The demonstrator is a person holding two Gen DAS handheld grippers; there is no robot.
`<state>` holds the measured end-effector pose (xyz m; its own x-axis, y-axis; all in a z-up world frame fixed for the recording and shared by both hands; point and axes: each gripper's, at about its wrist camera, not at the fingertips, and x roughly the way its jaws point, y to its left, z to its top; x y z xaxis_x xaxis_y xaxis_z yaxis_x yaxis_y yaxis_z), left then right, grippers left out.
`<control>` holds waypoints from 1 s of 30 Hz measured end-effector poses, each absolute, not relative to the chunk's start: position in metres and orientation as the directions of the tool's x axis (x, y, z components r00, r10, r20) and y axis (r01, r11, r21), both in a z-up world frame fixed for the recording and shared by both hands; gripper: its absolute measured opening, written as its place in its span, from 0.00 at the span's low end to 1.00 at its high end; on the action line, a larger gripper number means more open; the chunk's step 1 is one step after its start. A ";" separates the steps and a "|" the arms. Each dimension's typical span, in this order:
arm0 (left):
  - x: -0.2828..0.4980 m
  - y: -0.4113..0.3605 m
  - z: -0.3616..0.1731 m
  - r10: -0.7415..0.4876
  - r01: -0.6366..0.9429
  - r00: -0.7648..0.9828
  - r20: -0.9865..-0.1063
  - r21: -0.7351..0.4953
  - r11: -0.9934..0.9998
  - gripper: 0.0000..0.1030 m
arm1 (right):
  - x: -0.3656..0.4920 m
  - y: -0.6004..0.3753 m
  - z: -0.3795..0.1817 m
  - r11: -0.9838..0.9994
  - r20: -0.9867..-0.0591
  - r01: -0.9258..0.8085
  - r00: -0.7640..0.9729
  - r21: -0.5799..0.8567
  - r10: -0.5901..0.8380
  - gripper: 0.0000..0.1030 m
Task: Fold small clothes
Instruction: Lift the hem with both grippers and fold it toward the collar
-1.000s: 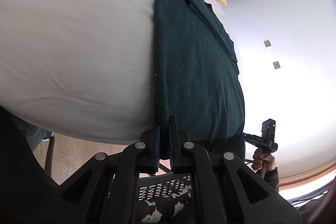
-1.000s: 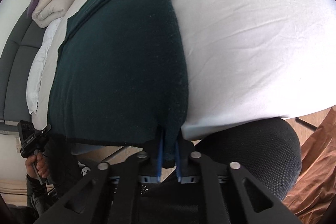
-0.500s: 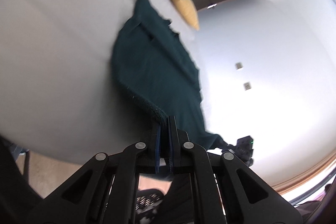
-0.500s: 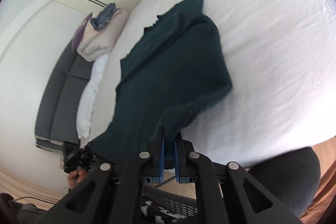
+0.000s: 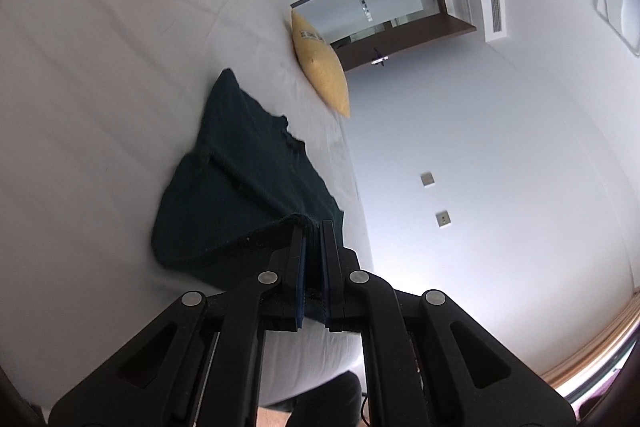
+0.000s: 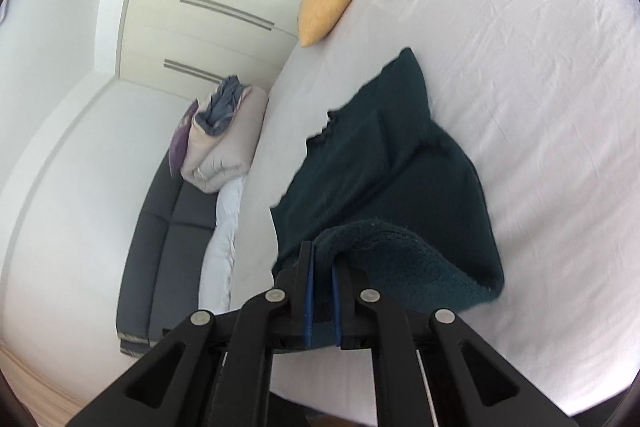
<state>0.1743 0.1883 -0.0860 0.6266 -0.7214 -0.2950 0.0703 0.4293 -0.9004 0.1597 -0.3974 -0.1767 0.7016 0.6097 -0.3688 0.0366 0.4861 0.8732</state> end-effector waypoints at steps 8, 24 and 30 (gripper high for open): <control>0.258 0.182 -0.082 -0.692 0.036 0.645 -0.324 -0.892 0.451 0.04 | 0.233 -0.400 -0.174 0.489 -0.381 0.061 0.712 0.870 0.590 0.08; 0.423 0.180 -0.124 -0.647 -0.098 0.627 -0.434 -0.868 0.487 0.04 | 0.360 -0.421 -0.217 0.459 -0.467 0.226 0.715 0.859 0.521 0.08; 0.466 0.176 -0.157 -0.636 -0.145 0.604 -0.479 -0.852 0.504 0.05 | 0.383 -0.436 -0.240 0.414 -0.472 0.282 0.735 0.866 0.487 0.11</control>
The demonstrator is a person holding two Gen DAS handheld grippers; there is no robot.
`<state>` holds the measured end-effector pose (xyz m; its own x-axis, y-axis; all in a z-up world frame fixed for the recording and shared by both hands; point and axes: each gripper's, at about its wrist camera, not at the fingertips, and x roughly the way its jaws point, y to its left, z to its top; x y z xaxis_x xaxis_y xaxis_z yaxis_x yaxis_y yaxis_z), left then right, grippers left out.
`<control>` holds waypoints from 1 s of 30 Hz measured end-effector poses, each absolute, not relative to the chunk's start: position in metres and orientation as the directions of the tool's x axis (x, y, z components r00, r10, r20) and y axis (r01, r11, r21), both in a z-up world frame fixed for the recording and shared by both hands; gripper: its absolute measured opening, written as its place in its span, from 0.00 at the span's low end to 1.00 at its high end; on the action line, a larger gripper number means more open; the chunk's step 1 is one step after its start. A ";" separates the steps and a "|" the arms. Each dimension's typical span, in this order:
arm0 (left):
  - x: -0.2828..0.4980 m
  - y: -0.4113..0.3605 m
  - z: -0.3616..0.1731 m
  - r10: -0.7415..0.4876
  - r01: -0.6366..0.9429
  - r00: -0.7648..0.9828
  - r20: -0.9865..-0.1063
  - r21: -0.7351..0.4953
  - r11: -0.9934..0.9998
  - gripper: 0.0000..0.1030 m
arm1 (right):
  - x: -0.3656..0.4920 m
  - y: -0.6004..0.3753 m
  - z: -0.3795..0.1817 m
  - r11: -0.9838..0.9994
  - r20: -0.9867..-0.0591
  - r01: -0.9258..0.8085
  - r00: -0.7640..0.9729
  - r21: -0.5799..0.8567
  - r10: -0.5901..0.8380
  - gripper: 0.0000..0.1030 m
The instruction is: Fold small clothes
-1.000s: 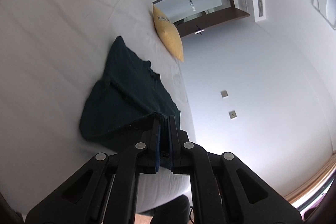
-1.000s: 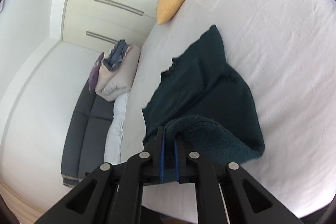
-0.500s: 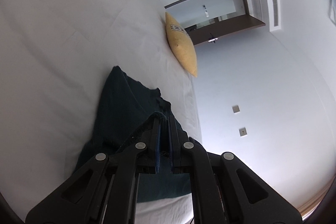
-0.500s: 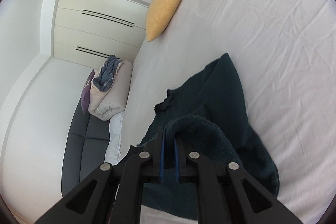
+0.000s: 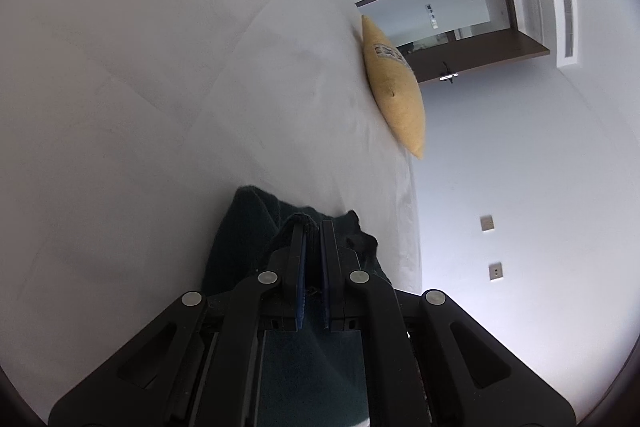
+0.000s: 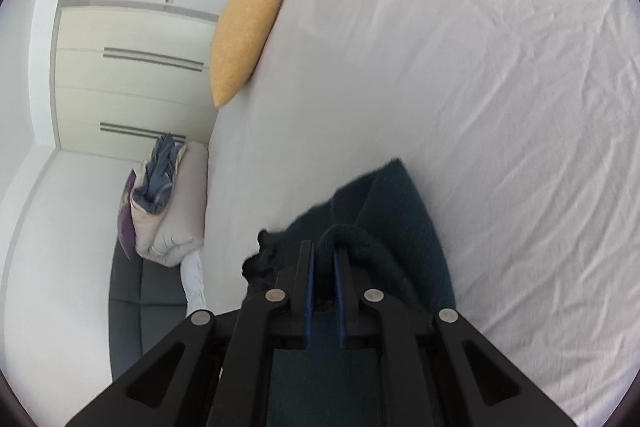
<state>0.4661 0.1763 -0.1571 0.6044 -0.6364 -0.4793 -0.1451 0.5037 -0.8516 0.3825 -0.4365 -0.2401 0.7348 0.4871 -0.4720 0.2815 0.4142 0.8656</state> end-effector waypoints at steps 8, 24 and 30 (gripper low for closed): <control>0.494 0.187 -0.201 -0.610 -0.215 0.599 -0.518 -0.838 0.501 0.05 | 0.391 -0.457 -0.242 0.435 -0.492 0.317 0.782 0.843 0.383 0.29; 0.460 0.129 -0.154 -0.481 0.022 0.557 -0.677 -0.567 0.823 0.06 | 0.436 -0.364 -0.197 0.952 -0.775 0.113 0.611 0.283 0.158 0.36; 0.452 0.111 -0.184 -0.432 -0.005 0.506 -0.746 -0.504 0.864 0.06 | 0.436 -0.366 -0.203 0.970 -0.779 0.141 0.623 0.200 0.070 0.05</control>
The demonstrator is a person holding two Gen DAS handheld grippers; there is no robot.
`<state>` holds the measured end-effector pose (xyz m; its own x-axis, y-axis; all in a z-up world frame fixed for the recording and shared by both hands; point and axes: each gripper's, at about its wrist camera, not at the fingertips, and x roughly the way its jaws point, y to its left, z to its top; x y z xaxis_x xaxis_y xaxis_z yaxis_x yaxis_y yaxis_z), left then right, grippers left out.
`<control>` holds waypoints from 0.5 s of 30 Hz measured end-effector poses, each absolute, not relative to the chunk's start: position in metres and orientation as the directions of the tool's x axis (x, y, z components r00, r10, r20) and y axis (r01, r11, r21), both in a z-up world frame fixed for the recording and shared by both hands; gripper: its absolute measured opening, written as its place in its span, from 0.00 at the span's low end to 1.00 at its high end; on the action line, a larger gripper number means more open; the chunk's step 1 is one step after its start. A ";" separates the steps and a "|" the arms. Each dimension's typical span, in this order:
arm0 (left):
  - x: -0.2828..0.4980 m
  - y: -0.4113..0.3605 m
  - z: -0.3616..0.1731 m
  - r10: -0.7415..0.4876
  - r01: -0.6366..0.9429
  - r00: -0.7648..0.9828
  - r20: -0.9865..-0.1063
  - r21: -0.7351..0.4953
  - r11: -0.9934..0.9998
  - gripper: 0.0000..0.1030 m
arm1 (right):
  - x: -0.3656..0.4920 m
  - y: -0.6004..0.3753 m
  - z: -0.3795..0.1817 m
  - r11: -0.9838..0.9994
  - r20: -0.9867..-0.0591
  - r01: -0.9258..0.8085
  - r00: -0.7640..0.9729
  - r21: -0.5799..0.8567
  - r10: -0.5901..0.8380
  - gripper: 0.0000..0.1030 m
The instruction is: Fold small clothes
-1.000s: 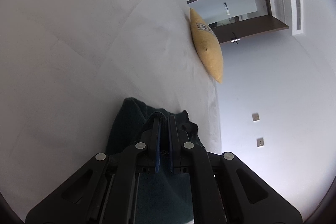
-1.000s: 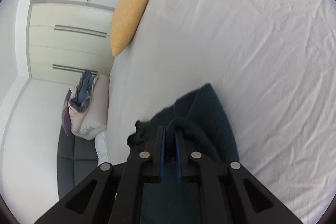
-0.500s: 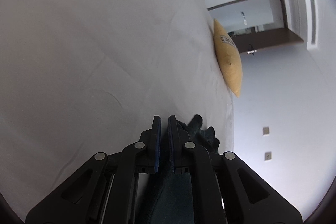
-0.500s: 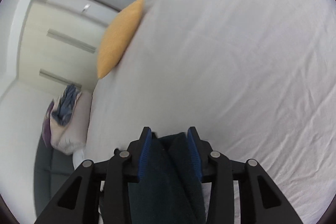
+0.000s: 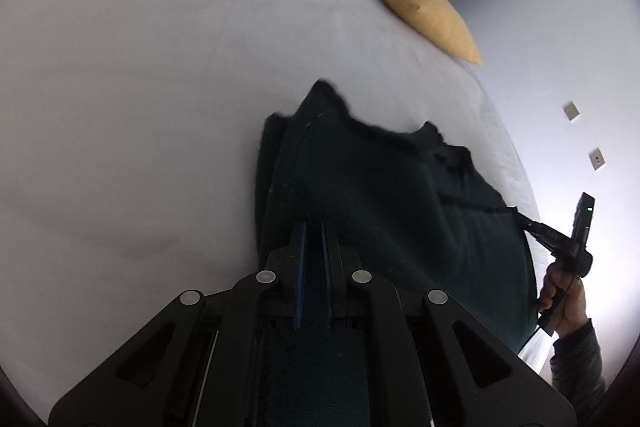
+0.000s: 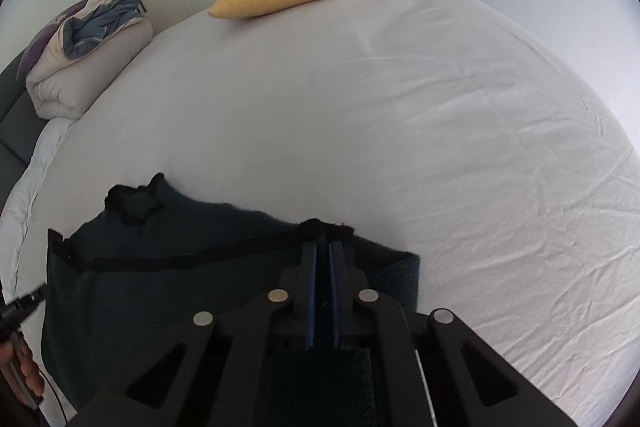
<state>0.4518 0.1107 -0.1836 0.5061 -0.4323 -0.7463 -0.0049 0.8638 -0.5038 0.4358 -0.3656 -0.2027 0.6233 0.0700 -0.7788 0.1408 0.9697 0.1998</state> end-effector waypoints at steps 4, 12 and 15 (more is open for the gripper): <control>0.427 0.129 -0.198 -0.462 -0.038 0.537 -0.706 -0.568 0.822 0.06 | 0.431 -0.379 -0.200 0.957 -0.761 0.199 0.648 0.213 0.034 0.05; 0.401 0.141 -0.208 -0.463 -0.051 0.566 -0.682 -0.589 0.806 0.06 | 0.426 -0.389 -0.213 0.934 -0.756 0.257 0.655 0.250 0.022 0.11; 0.396 0.146 -0.206 -0.477 -0.054 0.564 -0.674 -0.606 0.793 0.06 | 0.415 -0.401 -0.206 0.895 -0.740 0.347 0.671 0.280 -0.028 0.33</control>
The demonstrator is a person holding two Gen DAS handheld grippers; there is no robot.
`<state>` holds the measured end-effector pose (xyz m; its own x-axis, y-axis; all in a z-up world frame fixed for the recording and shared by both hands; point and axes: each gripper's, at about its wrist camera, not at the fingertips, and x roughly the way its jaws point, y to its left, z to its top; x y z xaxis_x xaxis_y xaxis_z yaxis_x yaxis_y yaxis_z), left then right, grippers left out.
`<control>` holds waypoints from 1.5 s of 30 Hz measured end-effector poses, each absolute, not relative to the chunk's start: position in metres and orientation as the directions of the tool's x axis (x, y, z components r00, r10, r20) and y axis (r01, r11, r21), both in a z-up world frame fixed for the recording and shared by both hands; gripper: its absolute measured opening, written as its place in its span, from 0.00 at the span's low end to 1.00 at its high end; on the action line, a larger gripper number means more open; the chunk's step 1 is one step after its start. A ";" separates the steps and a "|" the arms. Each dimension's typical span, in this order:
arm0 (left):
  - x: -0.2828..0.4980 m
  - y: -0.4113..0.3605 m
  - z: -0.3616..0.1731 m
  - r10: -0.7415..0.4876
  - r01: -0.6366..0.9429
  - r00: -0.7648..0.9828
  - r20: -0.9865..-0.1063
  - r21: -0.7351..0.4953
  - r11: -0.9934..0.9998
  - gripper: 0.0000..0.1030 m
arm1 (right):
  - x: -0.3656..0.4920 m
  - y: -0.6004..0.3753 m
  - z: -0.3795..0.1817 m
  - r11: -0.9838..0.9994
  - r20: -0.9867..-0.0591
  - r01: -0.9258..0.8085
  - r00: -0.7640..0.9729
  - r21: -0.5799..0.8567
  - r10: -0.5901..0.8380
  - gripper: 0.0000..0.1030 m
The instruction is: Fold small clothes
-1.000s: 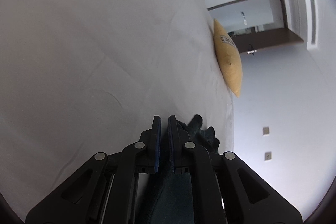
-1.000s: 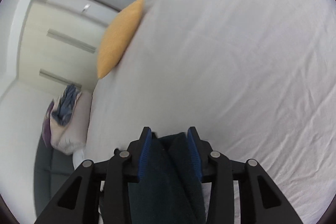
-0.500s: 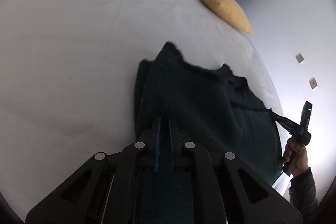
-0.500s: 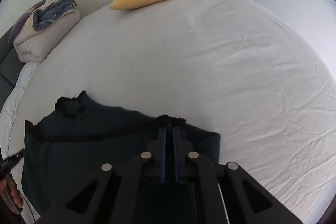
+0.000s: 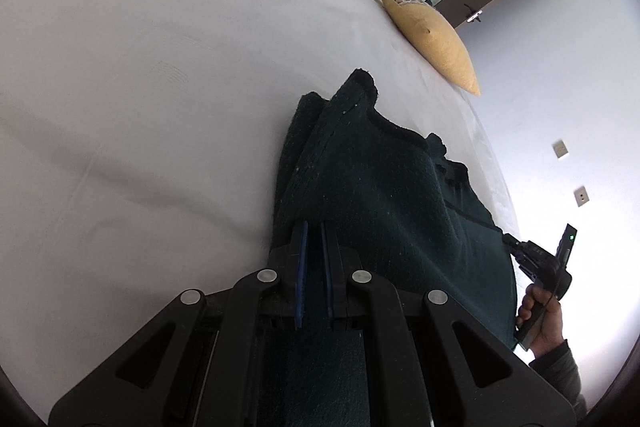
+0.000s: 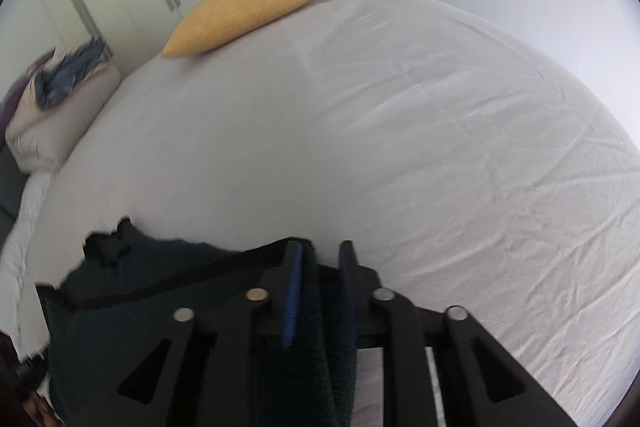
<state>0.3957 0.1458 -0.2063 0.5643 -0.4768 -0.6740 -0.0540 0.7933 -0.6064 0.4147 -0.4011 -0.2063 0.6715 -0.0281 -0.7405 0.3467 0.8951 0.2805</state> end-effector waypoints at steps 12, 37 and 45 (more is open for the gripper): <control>0.416 0.104 -0.138 -0.410 0.096 0.615 -0.673 -0.452 0.887 0.06 | 0.347 -0.283 -0.181 0.952 -0.659 -0.074 0.706 0.297 0.260 0.45; 0.419 0.137 -0.171 -0.316 -0.053 0.603 -0.732 -0.433 0.900 0.06 | 0.329 -0.386 -0.189 0.882 -0.624 0.285 0.782 0.374 0.012 0.47; 0.379 0.115 -0.168 -0.264 0.005 0.598 -0.757 -0.326 0.945 0.06 | 0.333 -0.313 -0.198 0.989 -0.697 0.126 0.717 0.082 -0.033 0.51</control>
<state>0.3790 0.1149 -0.1678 0.5978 -0.2643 -0.7568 0.0046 0.9452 -0.3264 0.3329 -0.3127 -0.1981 0.7166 -0.0334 -0.6967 0.1256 0.9887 0.0818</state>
